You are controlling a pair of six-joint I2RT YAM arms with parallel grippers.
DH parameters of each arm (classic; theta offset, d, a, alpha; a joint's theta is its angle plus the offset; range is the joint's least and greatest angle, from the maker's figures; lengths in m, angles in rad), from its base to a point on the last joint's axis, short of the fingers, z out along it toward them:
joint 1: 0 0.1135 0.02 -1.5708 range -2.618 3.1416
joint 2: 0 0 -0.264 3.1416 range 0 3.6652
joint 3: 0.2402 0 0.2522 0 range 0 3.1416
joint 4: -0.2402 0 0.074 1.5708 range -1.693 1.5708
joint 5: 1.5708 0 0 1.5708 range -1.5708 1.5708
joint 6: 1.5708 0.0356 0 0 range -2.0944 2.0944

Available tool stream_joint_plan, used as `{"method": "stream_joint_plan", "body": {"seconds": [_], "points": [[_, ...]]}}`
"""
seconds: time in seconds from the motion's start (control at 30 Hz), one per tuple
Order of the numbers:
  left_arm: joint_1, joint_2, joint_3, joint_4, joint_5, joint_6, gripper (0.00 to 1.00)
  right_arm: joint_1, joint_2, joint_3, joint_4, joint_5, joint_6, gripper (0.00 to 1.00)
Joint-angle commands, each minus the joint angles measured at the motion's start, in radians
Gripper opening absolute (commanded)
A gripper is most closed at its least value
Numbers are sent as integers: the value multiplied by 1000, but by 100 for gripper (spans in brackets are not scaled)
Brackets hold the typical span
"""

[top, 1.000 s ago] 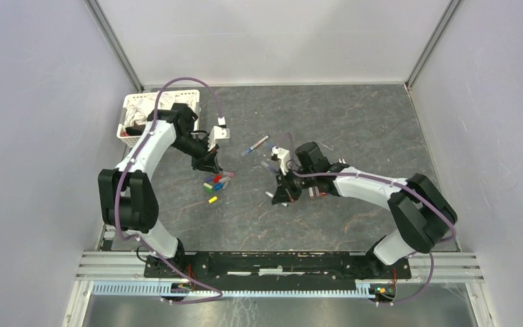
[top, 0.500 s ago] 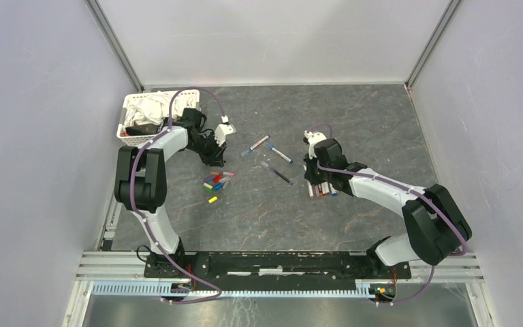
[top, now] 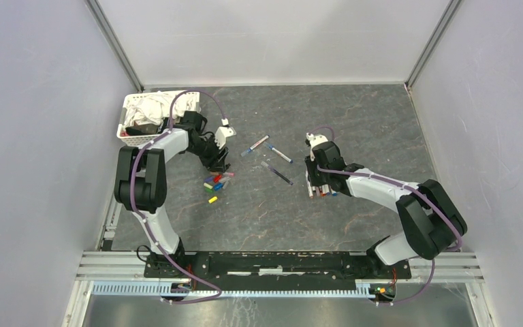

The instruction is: Open the pen caps

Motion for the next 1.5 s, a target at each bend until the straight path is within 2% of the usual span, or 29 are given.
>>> {"method": "stream_joint_plan", "body": {"seconds": [0.0, 0.2, 0.3, 0.43, 0.47, 0.5, 0.73, 0.93, 1.13, 1.2, 1.3, 1.47], "points": [[-3, -82, 15, -84, 45, 26, 57, -3, -4, -3, 28, 26, 18, 31], [0, -162, 84, -203, 48, 37, 61, -3, -33, 32, 32, 26, 11, 33], [2, -196, 177, -278, 42, -13, 64, 5, -3, 96, 33, -14, -31, 38], [6, -250, 291, -363, 30, -74, 81, 54, 77, 200, 34, -110, -115, 44], [6, -271, 300, -367, 18, -86, 97, 75, 101, 223, 30, -111, -138, 46], [6, -305, 306, -367, 4, -96, 100, 94, 126, 244, 25, -111, -156, 48], [10, -457, 261, -276, -192, -181, 100, 148, 275, 312, 45, -146, -227, 50], [31, -538, 189, -218, -220, -189, 100, 151, 336, 323, 63, -128, -260, 40], [31, -523, 160, -274, -29, -162, 100, 161, 351, 288, 85, -152, -263, 25], [24, -517, 96, -276, 63, -128, 100, 164, 345, 267, 91, -174, -263, 13], [-33, -522, -22, -259, 77, -53, 100, 164, 299, 229, 143, -251, -255, 0], [-135, -544, -165, -236, 74, 82, 100, 157, 211, 209, 130, -435, -250, 0]]}}
